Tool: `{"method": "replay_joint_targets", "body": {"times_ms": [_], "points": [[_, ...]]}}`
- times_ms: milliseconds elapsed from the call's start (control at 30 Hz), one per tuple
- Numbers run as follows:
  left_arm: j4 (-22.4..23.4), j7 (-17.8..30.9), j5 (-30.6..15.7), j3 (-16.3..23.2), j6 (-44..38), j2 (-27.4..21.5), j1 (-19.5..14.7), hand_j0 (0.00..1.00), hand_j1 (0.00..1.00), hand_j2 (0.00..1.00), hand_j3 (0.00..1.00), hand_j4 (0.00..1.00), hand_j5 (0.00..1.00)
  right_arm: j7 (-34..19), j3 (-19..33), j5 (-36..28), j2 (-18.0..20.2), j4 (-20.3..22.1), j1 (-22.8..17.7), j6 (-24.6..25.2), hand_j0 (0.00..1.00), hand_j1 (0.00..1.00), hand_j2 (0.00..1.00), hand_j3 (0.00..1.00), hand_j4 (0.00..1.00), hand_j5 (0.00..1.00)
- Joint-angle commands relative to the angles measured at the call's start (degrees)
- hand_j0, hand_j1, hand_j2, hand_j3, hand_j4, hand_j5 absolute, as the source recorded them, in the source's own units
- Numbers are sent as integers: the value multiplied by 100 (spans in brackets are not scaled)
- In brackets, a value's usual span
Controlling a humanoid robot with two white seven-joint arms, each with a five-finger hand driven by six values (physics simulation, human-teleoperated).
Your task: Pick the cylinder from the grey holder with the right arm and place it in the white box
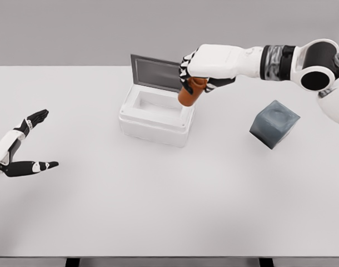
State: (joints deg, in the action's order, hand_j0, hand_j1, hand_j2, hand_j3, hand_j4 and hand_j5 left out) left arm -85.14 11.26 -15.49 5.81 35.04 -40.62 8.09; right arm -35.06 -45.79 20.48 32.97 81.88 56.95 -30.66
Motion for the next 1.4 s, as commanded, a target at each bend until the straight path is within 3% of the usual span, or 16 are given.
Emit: {"method": "replay_joint_targets", "body": {"times_ms": [0,1367], "points": [[-3,-1,-33,-1,-4,-7,0,100,100,100,100,100,100,6,-36,0,-45,-14,9,16,29,29,29,29,29,29],[-3,-1,-33,-1,-4,2,9,100,100,100,100,100,100,6,-247,44,-168,-5,106,113,32,32,32,32,32,32]]}}
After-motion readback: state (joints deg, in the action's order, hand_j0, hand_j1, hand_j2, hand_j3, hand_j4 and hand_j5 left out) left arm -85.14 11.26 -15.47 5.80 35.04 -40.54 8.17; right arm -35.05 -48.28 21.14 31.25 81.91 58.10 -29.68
